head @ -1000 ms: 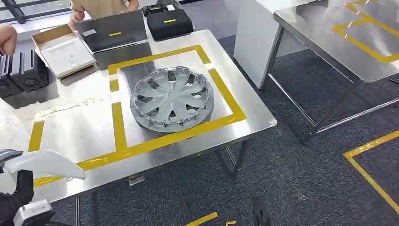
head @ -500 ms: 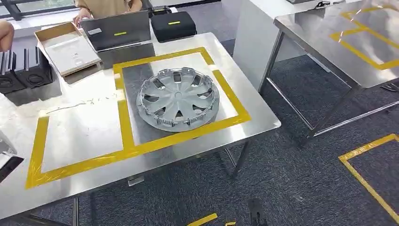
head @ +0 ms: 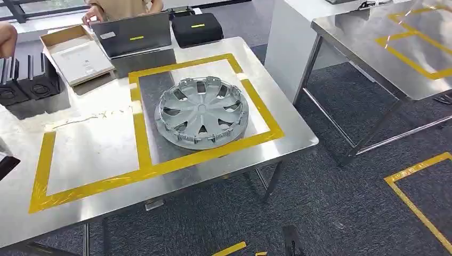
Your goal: Take the parts from the cabinet and place them on the table.
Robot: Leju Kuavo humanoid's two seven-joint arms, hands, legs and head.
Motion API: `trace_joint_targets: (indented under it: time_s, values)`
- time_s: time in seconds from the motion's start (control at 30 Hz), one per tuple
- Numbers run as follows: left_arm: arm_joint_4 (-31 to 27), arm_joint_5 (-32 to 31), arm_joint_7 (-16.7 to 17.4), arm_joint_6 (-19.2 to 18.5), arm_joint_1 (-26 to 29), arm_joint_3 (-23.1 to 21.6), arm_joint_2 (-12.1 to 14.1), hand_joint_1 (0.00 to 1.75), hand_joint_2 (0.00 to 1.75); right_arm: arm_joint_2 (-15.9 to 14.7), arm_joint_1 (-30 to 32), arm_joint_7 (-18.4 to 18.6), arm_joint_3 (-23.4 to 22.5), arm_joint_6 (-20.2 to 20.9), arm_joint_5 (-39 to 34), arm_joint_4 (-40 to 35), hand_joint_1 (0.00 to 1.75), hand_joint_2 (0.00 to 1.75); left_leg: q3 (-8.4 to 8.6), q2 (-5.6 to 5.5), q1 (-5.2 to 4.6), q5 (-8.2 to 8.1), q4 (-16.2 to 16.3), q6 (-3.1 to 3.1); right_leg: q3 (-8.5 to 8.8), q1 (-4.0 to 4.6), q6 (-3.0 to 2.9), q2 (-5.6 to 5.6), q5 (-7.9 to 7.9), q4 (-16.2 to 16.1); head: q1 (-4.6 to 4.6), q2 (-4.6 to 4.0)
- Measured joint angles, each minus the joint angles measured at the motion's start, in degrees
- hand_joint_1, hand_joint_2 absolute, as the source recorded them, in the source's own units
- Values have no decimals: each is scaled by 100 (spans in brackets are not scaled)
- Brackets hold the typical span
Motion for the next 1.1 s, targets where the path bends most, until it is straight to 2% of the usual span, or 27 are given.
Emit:
trace_joint_targets:
  time_s: [0.1,0.23,0.37,0.4,0.6,0.63,0.83,1.1]
  values:
    - [219,0,115,0,-175,-395,-175,175,175,0,3,33,0,-44,-2,0,0,0,1,4,0,0,-1,0,-1,0,1,4,1,1,2,0]
    - [411,0,186,0,-310,-679,-402,175,175,0,29,63,0,-63,2,0,0,0,1,9,0,-1,-2,0,-4,0,4,11,2,1,2,0]
    - [513,0,284,0,-399,-924,-512,175,175,0,39,103,0,-79,18,0,0,0,2,9,0,-1,-5,0,-4,1,5,8,1,1,2,0]
    - [516,0,344,0,-401,-987,-532,0,175,0,41,118,0,-79,37,0,0,0,2,9,0,-1,-6,0,-5,1,5,9,1,1,2,0]
    - [457,0,553,7,-407,-1348,-580,0,175,0,77,22,0,-44,46,0,0,0,2,8,1,-1,-10,-1,-4,1,10,8,-3,2,2,0]
    - [457,0,568,7,-405,-1391,-582,0,0,0,80,5,0,-37,55,0,0,0,2,9,1,-1,-10,-1,-4,1,10,8,-3,2,0,0]
    - [337,9,522,7,-348,-1398,-573,0,0,0,92,-52,2,2,146,0,0,0,1,7,0,-1,-12,-1,-3,1,11,6,-4,2,2,0]
    - [57,79,308,7,-107,-1394,-381,0,0,-11,94,-59,118,153,332,0,0,0,2,6,0,-1,-15,-1,-2,1,15,5,-8,2,2,0]
